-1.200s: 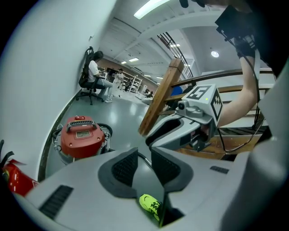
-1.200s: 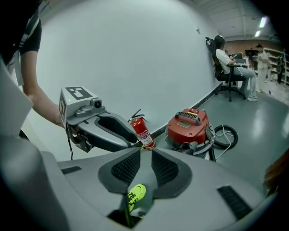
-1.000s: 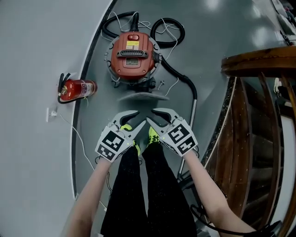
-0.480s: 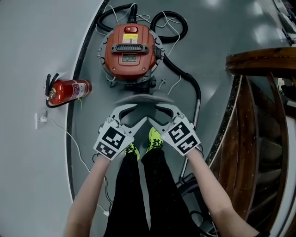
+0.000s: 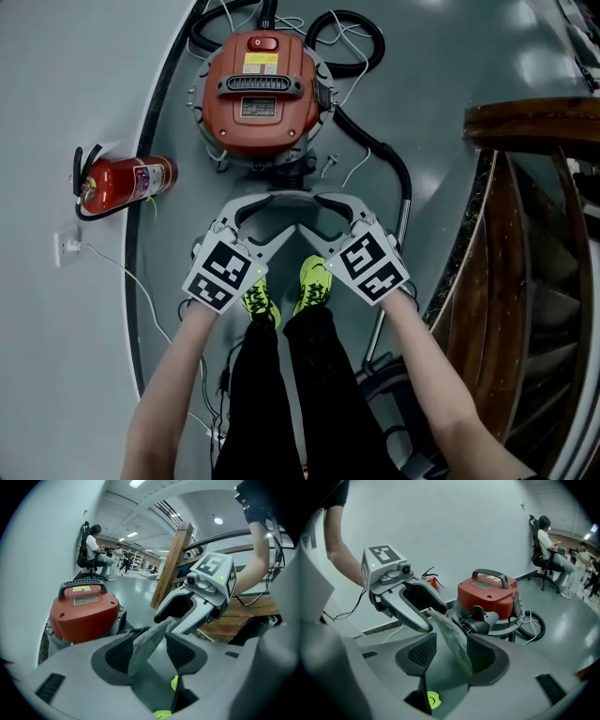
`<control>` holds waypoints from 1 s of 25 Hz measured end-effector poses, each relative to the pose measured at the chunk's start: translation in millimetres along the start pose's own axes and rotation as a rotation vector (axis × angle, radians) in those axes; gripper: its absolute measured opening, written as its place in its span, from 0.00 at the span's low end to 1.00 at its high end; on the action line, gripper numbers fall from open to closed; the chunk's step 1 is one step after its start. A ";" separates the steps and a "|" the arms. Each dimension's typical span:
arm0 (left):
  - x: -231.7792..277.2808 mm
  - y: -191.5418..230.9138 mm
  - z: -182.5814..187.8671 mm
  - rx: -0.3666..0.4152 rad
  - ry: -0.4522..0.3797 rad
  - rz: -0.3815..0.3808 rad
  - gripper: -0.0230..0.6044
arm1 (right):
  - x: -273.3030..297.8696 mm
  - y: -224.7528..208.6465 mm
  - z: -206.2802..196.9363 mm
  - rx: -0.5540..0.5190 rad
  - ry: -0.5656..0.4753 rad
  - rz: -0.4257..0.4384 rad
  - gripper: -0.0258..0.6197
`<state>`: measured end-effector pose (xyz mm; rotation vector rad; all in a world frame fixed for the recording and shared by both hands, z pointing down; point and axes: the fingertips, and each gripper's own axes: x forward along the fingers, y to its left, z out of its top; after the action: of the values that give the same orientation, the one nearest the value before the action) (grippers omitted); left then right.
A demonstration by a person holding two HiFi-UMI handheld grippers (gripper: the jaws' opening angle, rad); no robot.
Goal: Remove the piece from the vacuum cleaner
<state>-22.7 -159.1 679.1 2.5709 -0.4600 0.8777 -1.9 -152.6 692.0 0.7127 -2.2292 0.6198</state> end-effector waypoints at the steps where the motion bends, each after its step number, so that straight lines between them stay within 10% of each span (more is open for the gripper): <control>1: 1.6 2.9 -1.2 0.006 0.005 0.007 0.38 | 1.7 -2.9 -0.5 -0.010 0.006 -0.005 0.35; 25: 37.0 37.5 -40.6 0.081 0.156 0.040 0.46 | 41.4 -27.2 -29.3 -0.173 0.224 0.046 0.36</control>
<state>-31.3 -180.0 741.6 2.5480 -0.4399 1.1238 4.7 -167.4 747.2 0.4813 -2.0657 0.4952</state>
